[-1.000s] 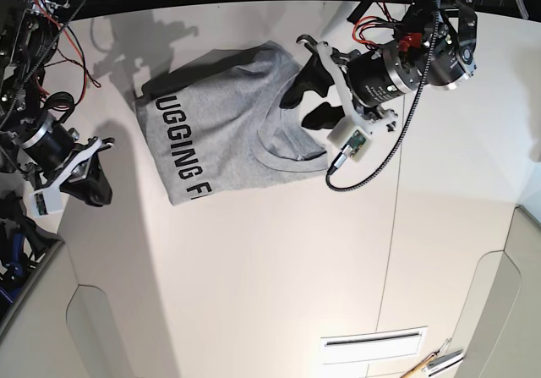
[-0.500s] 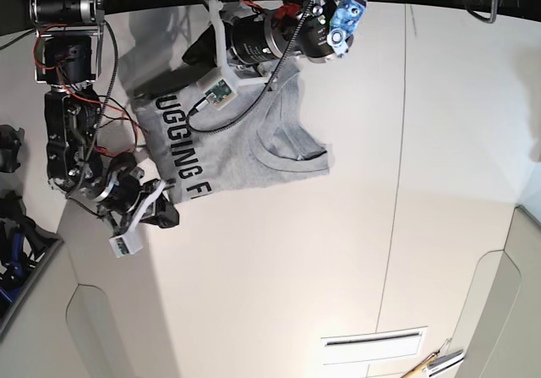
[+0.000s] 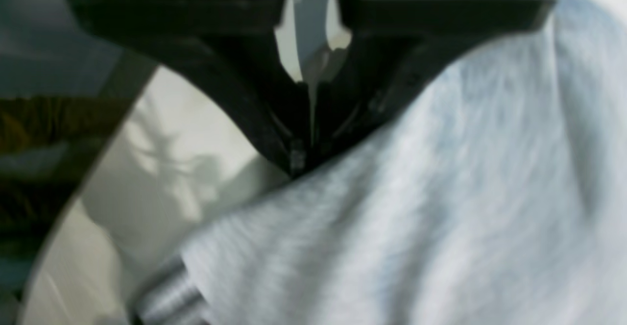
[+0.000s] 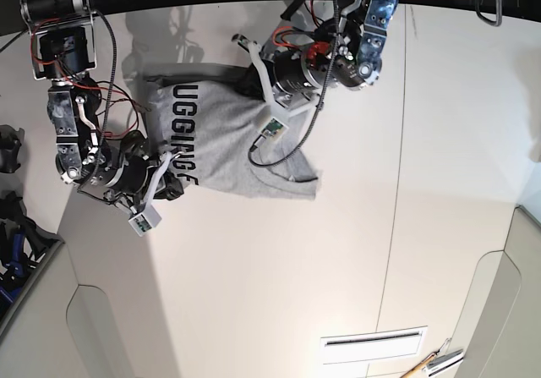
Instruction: Fold the T-shirt properly
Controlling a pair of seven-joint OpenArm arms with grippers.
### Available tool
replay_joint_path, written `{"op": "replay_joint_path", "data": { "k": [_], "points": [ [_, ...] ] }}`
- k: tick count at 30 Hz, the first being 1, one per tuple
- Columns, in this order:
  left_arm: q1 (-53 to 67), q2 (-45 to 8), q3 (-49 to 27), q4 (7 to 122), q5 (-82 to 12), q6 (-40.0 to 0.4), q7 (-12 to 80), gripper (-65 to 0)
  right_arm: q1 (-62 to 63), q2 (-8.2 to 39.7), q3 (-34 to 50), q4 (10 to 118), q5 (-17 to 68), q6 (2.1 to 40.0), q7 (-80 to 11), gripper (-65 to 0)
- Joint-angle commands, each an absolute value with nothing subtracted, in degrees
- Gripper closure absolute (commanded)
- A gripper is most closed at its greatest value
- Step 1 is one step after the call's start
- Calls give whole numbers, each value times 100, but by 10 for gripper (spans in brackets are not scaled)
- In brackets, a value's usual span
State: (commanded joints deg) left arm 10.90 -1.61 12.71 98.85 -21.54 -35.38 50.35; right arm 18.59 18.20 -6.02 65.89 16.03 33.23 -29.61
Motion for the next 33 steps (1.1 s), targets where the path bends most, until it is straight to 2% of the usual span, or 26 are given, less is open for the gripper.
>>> {"op": "replay_joint_path", "data": {
  "k": [5,8,18,24,27,31,33],
  "points": [
    [967,-506,449,9876,-2163,-3538,4978,-17,1341,2001,-563,6659,2088,3326,-3068,0],
    [904,-694,204,9850,-2309,-3535,4925,-17,871,1999,-534,6908,2318,3328,-3070,0],
    [454,-701,152,9845,-2340,-3533,4928,-17,-790,1896,-523,8711,2593,3326,-3199,0],
    [318,-703,152,9845,-2331,-3529,4978,-17,-1002,1708,-469,8973,2589,3323,-3216,0],
    [290,-703,84,9891,-2338,-3516,5231,-17,-1004,1697,-148,9045,2593,3323,-3245,0],
    [344,-703,-322,10101,-3052,-3645,5745,-17,-1004,1702,526,9201,2694,3374,-3479,0],
    [497,-703,-639,10315,-3533,-3859,5955,-17,-1007,1702,742,9330,3142,3457,-3791,0]
  ]
}}
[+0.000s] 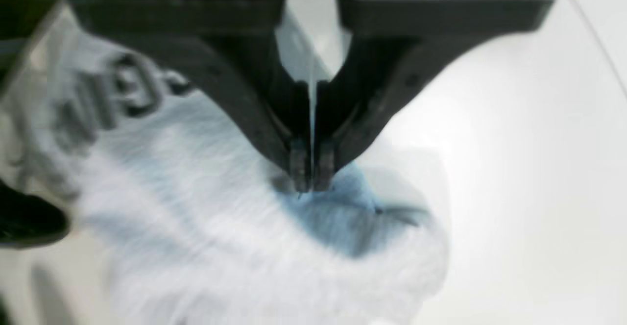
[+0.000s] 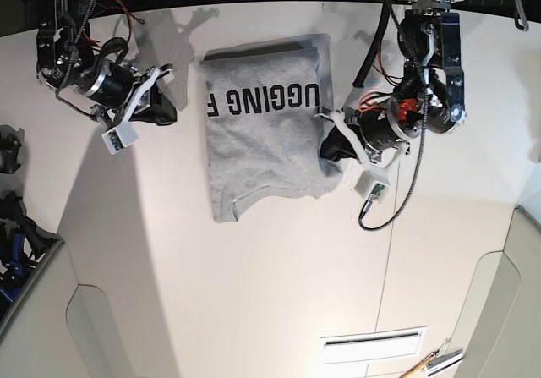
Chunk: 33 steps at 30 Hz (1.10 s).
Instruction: Fold the T-shirt properly
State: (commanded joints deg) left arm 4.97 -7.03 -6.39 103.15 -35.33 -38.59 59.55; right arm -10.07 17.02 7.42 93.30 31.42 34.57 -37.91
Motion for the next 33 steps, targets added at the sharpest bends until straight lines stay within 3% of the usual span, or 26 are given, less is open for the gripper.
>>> {"op": "replay_joint_path", "data": {
  "k": [4,14,29,33],
  "points": [
    [978,-701,-1100,10914,-4051,-4000,6182,-17,-1007,1706,762,9769,3815,3496,-4403,0],
    [2663,-705,-1129,12337,-4042,-4000,6200,-17,-1498,1750,762,10698,4263,3494,-4897,0],
    [4862,-1149,-1129,12368,-3468,-4000,6193,-17,-3944,2510,764,11229,4261,3474,-4912,0],
    [5286,-1186,-1127,11885,-3350,-4000,6165,-17,-4466,2742,764,11177,4226,3474,-4908,0]
  ]
}}
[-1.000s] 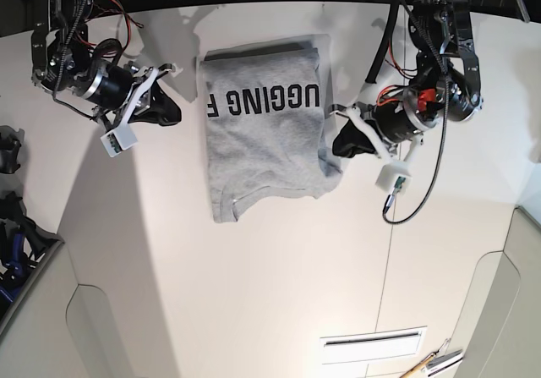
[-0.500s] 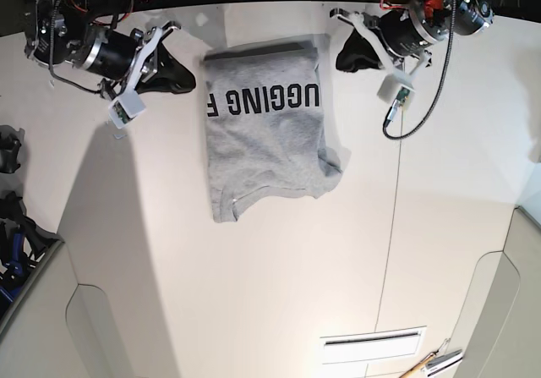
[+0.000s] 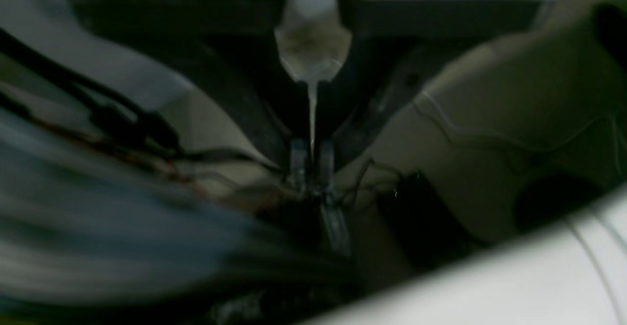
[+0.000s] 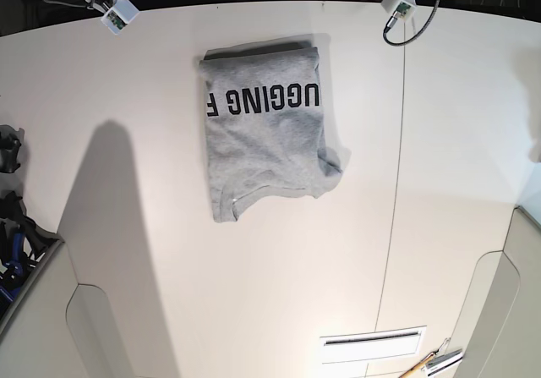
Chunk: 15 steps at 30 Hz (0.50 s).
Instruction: Fold the T-shirt properly
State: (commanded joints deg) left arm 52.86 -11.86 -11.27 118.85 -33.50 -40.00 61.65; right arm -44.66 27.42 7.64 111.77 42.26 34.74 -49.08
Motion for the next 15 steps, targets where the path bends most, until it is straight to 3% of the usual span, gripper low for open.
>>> {"op": "replay_joint_path", "data": {
  "k": [4,10,13,15],
  "points": [
    [5360,-1455,-1116,10409,-3339,-4000,5695,-17,-4672,2794,764,10689,3916,3465,-4755,0],
    [5157,-1529,-1116,8156,-3153,-4000,4539,-17,-4668,3203,572,8805,4025,3428,-4547,0],
    [4934,-1529,-1116,7380,-2676,-4000,3730,-17,-4665,3371,318,7861,4204,3424,-4010,0],
    [4663,-1529,-1057,6928,-2650,-4000,3662,-17,-4595,3446,84,7264,4187,3413,-3378,0]
  ]
}}
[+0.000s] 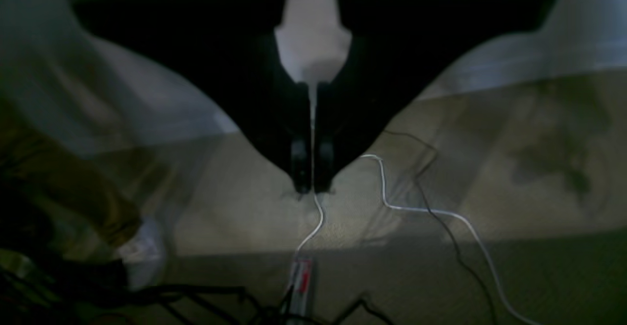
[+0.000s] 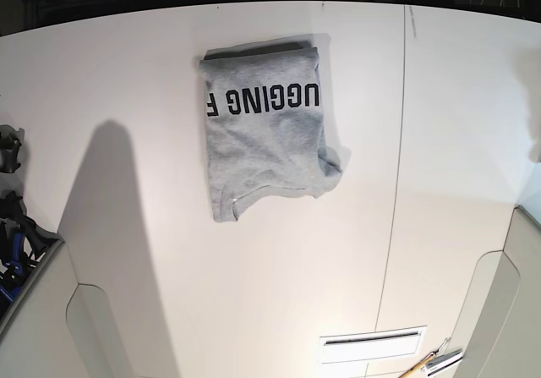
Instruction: Fold the T-shirt properly
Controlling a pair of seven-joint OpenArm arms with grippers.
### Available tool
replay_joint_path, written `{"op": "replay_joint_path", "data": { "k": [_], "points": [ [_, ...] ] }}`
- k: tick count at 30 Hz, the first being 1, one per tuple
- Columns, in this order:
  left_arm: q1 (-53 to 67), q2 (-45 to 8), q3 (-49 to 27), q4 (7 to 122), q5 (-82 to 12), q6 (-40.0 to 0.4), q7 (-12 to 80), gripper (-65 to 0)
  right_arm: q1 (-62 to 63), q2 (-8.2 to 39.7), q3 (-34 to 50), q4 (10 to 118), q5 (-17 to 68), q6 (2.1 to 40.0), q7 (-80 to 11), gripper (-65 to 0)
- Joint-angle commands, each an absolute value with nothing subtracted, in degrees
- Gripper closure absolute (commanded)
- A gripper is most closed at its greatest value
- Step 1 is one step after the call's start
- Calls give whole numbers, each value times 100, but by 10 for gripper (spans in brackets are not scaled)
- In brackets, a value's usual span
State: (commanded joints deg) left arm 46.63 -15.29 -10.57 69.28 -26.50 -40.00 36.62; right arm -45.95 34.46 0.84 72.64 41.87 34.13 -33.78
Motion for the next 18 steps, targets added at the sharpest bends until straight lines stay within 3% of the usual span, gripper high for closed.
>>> {"op": "replay_joint_path", "data": {
  "k": [6,11,15,18],
  "points": [
    [3636,-1529,49,5290,-2460,-3905,3085,-17,-3389,3393,-930,5634,3686,3409,-3100,0],
    [2443,-1568,1404,3697,-1710,-2423,2582,-17,-2191,3135,-1815,4519,2958,3356,-3098,0],
    [1798,-1586,2252,3074,-1907,-2375,2547,-17,-1542,2908,-2248,3988,2646,3343,-3103,0],
    [1612,-1592,2460,3063,-1909,-2318,2571,-17,-1249,2838,-2307,4003,2661,3341,-3096,0]
  ]
}}
